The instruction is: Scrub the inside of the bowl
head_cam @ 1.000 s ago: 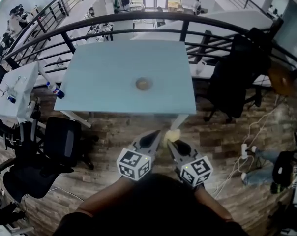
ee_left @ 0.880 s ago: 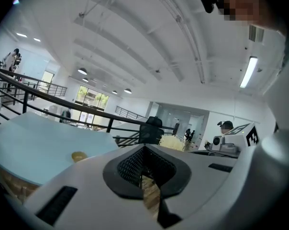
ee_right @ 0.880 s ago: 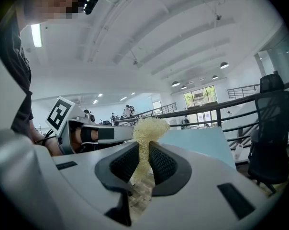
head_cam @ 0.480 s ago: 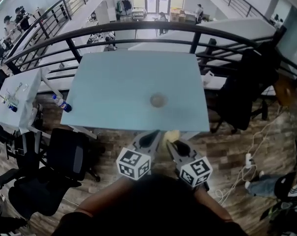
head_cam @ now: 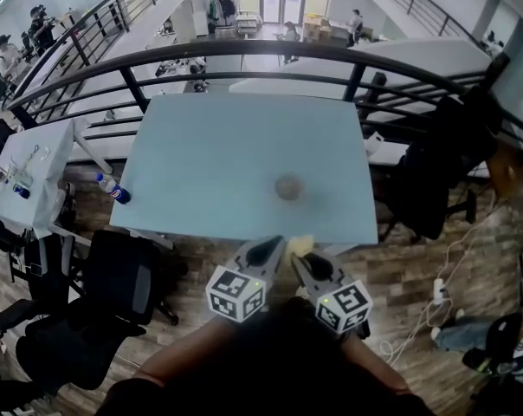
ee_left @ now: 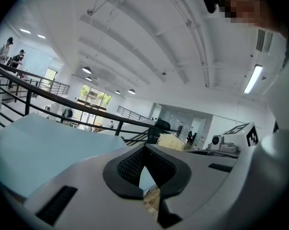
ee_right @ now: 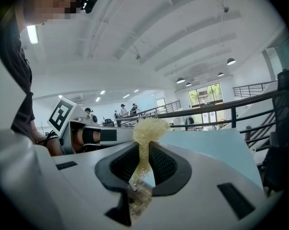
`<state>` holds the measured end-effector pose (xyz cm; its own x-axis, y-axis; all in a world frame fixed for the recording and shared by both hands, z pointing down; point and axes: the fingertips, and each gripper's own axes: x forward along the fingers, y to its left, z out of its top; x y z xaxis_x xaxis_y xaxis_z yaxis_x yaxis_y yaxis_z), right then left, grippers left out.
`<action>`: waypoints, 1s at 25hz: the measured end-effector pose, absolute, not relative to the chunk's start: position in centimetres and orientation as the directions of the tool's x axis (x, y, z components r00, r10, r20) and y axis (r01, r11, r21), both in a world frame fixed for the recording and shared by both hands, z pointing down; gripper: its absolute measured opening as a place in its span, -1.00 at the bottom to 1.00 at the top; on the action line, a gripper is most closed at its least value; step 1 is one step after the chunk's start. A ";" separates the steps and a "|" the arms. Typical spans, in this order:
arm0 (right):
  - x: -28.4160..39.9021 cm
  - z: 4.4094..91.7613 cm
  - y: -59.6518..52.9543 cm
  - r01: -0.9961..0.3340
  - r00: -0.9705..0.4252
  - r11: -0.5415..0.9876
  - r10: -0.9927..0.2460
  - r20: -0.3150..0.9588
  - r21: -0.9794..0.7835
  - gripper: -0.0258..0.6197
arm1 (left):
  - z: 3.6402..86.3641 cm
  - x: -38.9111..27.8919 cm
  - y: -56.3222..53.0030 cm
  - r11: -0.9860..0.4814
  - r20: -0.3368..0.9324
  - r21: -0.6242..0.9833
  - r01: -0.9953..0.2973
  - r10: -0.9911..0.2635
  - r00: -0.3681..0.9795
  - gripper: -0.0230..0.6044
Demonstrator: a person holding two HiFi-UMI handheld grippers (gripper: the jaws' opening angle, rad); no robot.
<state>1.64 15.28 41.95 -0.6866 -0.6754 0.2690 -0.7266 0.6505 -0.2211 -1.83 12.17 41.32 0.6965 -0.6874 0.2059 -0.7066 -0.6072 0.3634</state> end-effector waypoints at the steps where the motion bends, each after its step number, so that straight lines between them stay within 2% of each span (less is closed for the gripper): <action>1: 1.7 42.1 14.9 -0.725 -0.689 0.652 -0.673 0.271 -0.223 -0.72 | 41.3 -2.0 11.9 -0.604 0.205 0.365 -0.709 -0.690 0.694 -0.94; 12: 2.8 42.0 10.2 -0.679 -0.733 0.694 -0.625 0.267 -0.238 -0.72 | 41.2 -0.9 7.8 -0.565 0.224 0.353 -0.745 -0.722 0.654 -0.94; 25: 12.7 41.9 -0.7 -0.659 -0.752 0.705 -0.610 0.252 -0.260 -0.72 | 41.4 9.3 -2.1 -0.578 0.253 0.342 -0.741 -0.703 0.665 -0.94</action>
